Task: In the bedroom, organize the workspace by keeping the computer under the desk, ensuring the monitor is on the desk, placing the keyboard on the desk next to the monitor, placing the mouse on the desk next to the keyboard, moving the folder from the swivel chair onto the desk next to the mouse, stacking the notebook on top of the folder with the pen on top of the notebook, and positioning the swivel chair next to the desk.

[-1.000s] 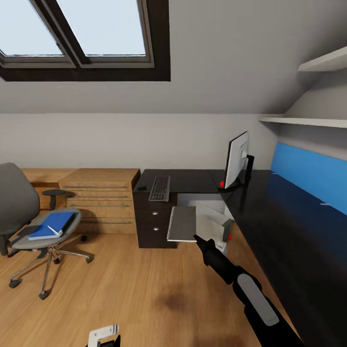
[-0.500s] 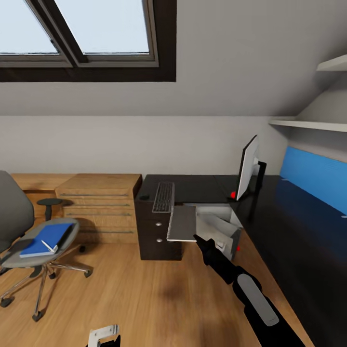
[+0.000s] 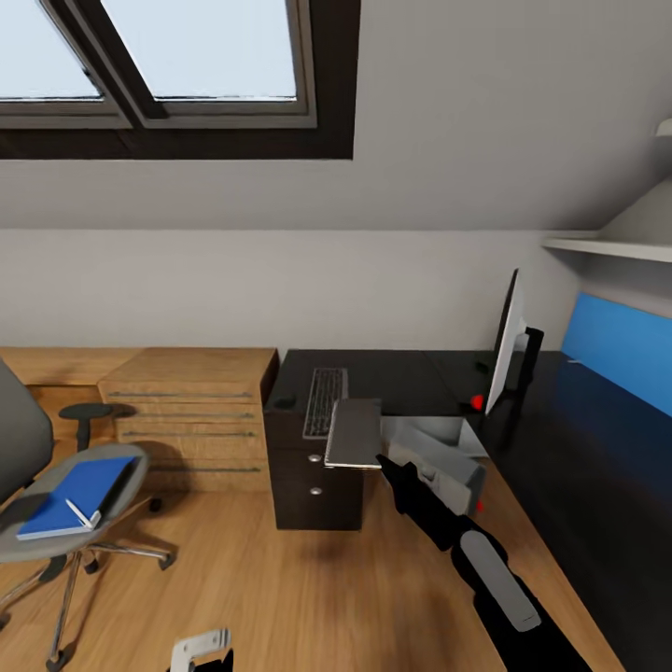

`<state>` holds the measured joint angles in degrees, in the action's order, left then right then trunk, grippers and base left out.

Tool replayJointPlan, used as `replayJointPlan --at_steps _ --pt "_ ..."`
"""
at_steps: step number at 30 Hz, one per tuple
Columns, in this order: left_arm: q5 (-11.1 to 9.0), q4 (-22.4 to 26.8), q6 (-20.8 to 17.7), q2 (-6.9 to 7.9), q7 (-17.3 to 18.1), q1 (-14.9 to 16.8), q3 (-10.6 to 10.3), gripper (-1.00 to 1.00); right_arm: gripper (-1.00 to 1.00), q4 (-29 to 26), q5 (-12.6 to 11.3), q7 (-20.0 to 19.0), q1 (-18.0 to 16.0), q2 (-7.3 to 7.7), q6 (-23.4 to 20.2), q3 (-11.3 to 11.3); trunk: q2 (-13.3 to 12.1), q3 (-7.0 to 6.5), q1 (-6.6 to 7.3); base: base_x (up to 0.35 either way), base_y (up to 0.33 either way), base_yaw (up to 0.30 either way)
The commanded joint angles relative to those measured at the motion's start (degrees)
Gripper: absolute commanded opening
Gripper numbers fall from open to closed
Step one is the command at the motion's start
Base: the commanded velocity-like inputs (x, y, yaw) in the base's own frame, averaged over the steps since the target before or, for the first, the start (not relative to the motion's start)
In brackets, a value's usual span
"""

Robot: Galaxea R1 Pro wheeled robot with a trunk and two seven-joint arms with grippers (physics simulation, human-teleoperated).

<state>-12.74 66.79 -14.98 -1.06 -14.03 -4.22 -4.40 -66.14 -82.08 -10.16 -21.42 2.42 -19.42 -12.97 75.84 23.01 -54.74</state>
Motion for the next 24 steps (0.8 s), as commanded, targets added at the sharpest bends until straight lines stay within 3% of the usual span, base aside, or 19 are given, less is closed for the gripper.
replayJointPlan --at_steps 1,3,8,11,15,24 --pt "-0.6 0.1 -0.2 0.02 -0.5 0.0 -0.1 1.00 -1.00 0.1 -0.5 -0.2 0.0 0.04 0.4 0.2 -0.4 -0.13 0.19 0.330 0.094 0.000" --pt "-0.6 0.1 -0.2 -0.01 -0.5 0.0 -0.1 1.00 -1.00 0.3 -0.5 -0.1 0.0 0.00 2.1 1.1 -1.2 -0.49 0.63 0.330 0.086 0.000" --pt "-0.6 0.1 -0.2 -0.07 -0.6 0.0 -0.2 1.00 -1.00 2.5 -0.5 0.1 0.0 -0.14 10.8 4.3 -2.4 -1.03 1.29 0.330 0.029 0.000" --pt "-0.6 0.1 -0.2 -0.08 -0.6 0.0 -0.2 1.00 -1.00 3.3 -0.5 0.1 0.0 -0.19 13.3 4.9 -2.8 -1.21 1.51 0.330 0.007 0.000" --pt "-0.6 0.1 -0.2 -0.08 -0.6 0.0 -0.2 1.00 -1.00 4.5 -0.5 0.2 0.0 -0.25 14.7 5.2 -4.4 -1.93 2.38 0.331 0.002 0.000" --pt "-0.6 -0.1 -0.2 -0.08 -0.6 0.0 -0.2 1.00 -1.00 9.0 -0.4 0.7 -0.1 -0.52 15.4 7.1 -4.4 -1.93 2.38 0.149 0.000 0.000"
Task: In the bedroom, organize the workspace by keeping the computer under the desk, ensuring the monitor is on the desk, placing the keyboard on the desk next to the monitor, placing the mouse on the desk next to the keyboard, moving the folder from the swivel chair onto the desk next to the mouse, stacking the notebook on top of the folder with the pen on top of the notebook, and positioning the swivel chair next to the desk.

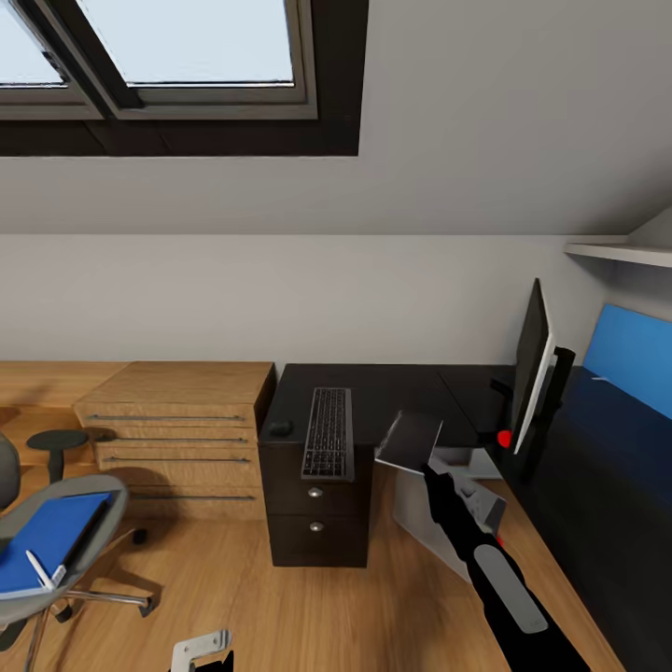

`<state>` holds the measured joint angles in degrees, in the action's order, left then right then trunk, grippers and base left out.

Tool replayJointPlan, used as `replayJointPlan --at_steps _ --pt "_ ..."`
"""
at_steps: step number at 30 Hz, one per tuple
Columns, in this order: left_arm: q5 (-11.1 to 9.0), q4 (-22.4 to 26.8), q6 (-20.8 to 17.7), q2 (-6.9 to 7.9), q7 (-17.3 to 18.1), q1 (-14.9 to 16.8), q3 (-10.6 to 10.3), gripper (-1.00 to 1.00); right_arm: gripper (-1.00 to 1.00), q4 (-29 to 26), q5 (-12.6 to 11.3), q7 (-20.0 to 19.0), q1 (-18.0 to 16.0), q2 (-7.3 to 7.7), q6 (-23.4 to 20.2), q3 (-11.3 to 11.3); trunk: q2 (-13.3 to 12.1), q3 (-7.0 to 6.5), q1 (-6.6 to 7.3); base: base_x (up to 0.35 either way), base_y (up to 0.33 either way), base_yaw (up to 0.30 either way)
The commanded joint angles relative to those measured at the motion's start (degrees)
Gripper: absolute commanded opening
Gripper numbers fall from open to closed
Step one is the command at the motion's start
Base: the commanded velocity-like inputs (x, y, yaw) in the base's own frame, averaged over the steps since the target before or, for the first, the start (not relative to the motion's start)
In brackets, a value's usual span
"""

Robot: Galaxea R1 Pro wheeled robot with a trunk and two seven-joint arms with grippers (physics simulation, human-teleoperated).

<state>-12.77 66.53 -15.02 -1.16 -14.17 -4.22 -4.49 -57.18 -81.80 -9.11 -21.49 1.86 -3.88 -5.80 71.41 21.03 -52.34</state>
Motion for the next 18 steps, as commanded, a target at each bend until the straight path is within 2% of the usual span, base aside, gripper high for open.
replayJointPlan --at_steps 1,18 --pt "-0.6 0.1 -0.2 0.02 -0.4 0.0 -0.1 1.00 -1.00 0.3 -0.7 -0.3 0.0 0.03 -0.1 -0.1 0.0 0.05 -0.02 0.184 0.000 0.000" --pt "-0.5 0.1 -0.2 0.02 -0.4 0.0 -0.2 1.00 -1.00 1.5 -0.7 0.1 0.0 -0.01 -0.2 0.1 0.0 0.05 -0.02 0.295 0.000 0.000"
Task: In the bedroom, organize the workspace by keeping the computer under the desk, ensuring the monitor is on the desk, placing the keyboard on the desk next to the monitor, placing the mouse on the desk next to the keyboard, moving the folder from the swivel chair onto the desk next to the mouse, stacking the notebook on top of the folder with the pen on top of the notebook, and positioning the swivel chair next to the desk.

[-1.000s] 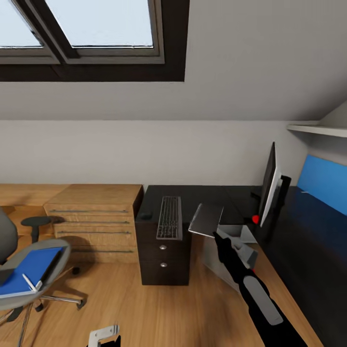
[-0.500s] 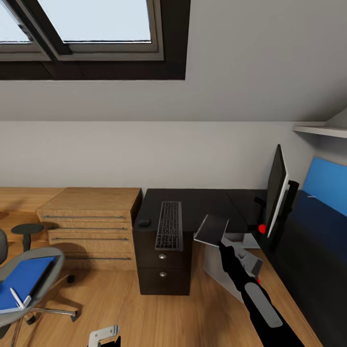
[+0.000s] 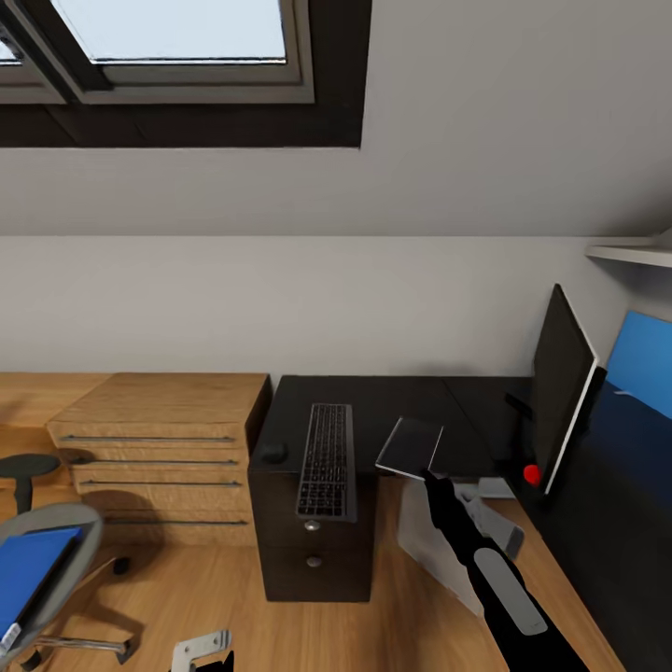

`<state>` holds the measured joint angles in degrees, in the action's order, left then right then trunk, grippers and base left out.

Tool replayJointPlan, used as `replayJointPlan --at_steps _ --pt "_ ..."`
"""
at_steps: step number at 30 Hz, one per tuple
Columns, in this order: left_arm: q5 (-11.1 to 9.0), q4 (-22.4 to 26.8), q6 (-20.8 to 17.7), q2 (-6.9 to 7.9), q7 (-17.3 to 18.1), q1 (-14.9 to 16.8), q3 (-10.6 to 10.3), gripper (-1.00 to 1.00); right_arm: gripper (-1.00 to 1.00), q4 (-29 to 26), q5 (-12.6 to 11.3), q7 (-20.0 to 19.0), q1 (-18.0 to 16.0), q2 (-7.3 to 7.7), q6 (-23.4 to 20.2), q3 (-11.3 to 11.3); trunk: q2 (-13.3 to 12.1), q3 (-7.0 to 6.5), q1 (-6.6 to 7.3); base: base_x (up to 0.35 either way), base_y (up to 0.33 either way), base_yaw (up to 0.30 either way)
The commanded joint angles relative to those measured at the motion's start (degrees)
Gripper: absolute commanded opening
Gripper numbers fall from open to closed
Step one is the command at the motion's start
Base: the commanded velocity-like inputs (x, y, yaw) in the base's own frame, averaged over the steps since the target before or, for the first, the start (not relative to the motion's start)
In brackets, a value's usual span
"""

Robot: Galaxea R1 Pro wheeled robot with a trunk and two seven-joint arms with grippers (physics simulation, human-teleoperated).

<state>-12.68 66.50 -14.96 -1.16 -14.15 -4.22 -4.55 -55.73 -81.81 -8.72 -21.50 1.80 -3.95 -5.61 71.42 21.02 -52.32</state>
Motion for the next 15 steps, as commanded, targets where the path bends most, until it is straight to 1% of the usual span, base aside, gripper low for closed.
replayJointPlan --at_steps 1,4,6,13,15 --pt "-0.6 0.1 -0.2 0.02 -0.4 0.0 -0.1 1.00 -1.00 0.0 -0.7 -0.3 0.0 0.05 -0.1 -0.1 0.0 0.05 -0.04 0.311 0.000 0.000" --pt "-0.6 0.1 -0.2 0.02 -0.4 0.0 -0.1 1.00 -1.00 0.0 -0.7 -0.3 0.0 0.05 -0.1 -0.1 0.0 0.05 -0.04 0.294 0.000 0.000" --pt "-0.6 0.1 -0.2 0.05 -0.4 0.0 -0.1 1.00 -1.00 0.0 -0.7 -0.3 0.0 0.05 -0.1 -0.1 0.0 0.05 -0.04 0.167 0.000 0.000" --pt "-0.7 1.0 -0.3 0.10 -0.2 0.0 0.1 1.00 -1.00 0.0 -0.7 0.4 0.0 0.05 -0.1 0.0 0.0 0.05 -0.04 0.047 0.000 0.000" --pt "-0.7 1.2 -0.3 -0.03 -0.4 0.0 0.1 1.00 -1.00 0.0 -0.7 0.7 0.0 0.05 -0.1 0.0 0.8 0.41 -0.48 0.007 0.000 0.000"
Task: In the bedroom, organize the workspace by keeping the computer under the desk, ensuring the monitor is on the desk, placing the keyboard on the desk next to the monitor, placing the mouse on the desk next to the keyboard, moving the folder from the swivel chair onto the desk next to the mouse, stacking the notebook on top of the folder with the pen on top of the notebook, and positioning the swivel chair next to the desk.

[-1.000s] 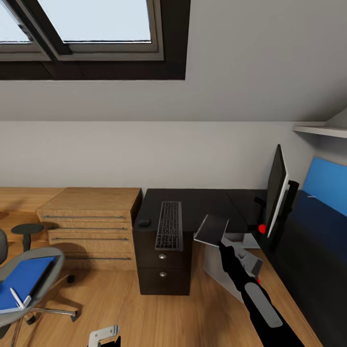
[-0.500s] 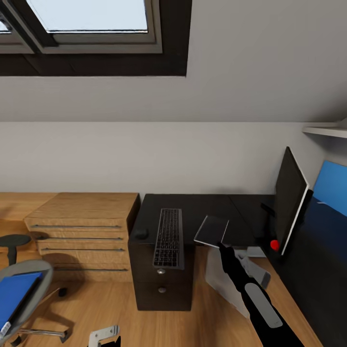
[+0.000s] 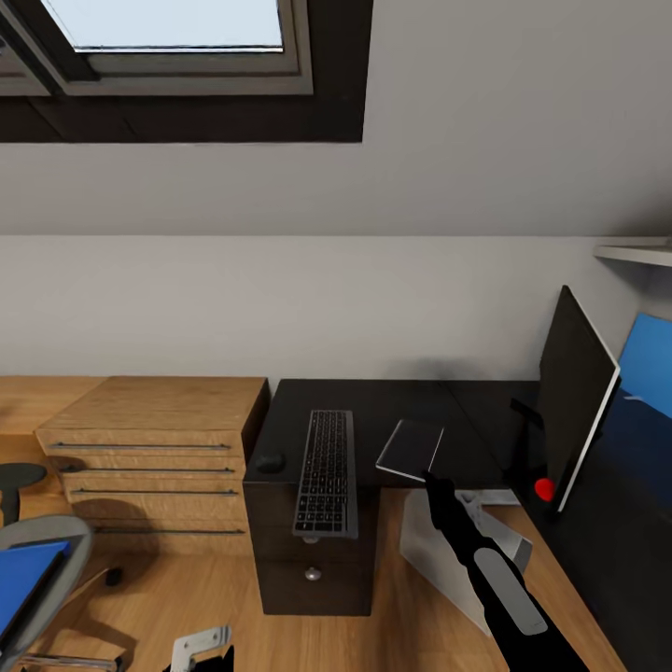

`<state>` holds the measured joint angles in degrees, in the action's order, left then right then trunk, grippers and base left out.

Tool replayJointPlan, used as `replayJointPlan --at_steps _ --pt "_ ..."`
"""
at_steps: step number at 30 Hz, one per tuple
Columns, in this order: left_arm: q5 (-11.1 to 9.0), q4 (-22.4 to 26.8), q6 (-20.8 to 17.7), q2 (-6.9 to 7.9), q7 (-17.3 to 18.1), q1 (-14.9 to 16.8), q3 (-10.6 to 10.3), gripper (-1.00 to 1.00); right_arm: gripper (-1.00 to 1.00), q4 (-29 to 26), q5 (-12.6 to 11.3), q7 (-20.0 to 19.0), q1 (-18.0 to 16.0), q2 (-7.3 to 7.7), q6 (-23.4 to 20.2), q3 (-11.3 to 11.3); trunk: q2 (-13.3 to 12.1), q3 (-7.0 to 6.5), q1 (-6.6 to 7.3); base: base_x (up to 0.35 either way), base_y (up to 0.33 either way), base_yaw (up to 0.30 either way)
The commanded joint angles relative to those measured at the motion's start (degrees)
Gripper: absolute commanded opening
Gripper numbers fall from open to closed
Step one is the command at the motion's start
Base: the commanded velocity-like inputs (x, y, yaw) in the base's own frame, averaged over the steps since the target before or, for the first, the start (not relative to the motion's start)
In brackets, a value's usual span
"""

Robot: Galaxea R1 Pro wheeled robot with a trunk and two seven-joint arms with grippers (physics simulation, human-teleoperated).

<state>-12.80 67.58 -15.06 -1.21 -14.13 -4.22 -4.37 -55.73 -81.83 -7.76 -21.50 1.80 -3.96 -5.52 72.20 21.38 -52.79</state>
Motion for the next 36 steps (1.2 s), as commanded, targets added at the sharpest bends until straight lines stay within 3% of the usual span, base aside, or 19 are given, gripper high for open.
replayJointPlan --at_steps 1,14,17,22,30,36 --pt "-0.6 0.1 -0.2 0.01 -0.5 0.0 -0.1 1.00 -1.00 0.0 -0.7 -0.3 0.0 0.05 -0.1 -0.1 0.5 0.24 -0.23 0.003 0.000 0.000" --pt "-0.6 0.2 -0.1 -0.02 -0.6 0.0 -0.1 1.00 -1.00 1.4 -1.0 -0.2 0.0 0.03 -0.2 -0.1 5.7 2.57 -3.09 0.000 0.000 0.000" --pt "-0.6 0.2 -0.1 -0.02 -0.6 0.0 -0.1 1.00 -1.00 2.2 -2.6 -0.3 0.0 0.03 -0.2 -0.1 6.9 3.11 -3.74 0.000 0.000 0.000" --pt "-0.6 0.2 -0.1 -0.02 -0.6 0.0 -0.1 1.00 -1.00 2.6 -8.0 -0.4 0.0 0.05 -0.2 -0.1 8.9 4.01 -4.84 0.000 0.000 0.000" --pt "-0.6 0.2 -0.1 -0.02 -0.6 0.0 -0.1 1.00 -1.00 2.7 -9.9 -0.4 0.0 0.11 -0.2 -0.1 12.1 5.44 -6.60 0.000 0.000 0.000" --pt "-0.6 0.2 -0.1 -0.02 -0.5 0.0 -0.1 1.00 -1.00 2.6 -10.1 -0.4 0.0 0.13 -0.2 -0.1 12.1 5.44 -6.60 0.000 0.000 0.000"
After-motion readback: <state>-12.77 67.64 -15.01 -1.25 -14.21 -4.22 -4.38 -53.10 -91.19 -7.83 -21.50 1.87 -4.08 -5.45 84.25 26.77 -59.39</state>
